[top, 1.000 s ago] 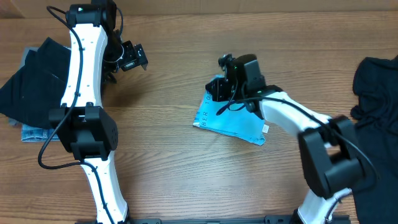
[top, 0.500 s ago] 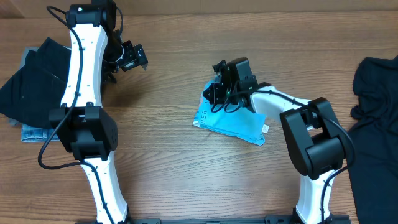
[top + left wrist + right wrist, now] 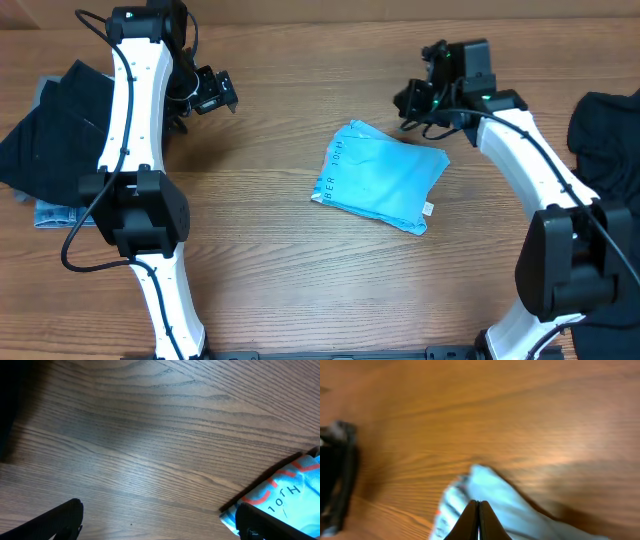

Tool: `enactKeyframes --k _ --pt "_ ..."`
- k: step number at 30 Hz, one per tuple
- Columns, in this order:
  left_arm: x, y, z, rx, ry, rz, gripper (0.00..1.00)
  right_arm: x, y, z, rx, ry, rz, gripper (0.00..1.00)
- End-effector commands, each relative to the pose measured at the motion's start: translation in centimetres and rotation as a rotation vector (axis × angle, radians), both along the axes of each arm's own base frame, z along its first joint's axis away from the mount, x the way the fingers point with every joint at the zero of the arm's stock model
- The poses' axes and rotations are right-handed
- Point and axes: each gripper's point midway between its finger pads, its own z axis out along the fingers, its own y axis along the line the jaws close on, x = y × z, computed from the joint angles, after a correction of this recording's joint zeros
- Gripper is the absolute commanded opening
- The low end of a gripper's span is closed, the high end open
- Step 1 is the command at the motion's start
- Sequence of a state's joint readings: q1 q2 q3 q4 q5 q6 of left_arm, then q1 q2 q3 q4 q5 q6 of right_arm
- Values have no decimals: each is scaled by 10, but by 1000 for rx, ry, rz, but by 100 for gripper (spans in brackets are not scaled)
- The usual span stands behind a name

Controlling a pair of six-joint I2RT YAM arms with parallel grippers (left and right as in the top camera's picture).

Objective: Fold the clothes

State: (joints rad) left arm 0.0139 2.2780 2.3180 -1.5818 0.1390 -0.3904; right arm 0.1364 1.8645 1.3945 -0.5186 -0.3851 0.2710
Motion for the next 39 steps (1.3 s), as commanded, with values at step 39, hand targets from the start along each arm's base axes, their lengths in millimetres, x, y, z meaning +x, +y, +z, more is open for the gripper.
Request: enactKeyframes --k 39 --pt "3 -3 14 -7 -42 -5 100 -37 61 -77 76 127 156 4"
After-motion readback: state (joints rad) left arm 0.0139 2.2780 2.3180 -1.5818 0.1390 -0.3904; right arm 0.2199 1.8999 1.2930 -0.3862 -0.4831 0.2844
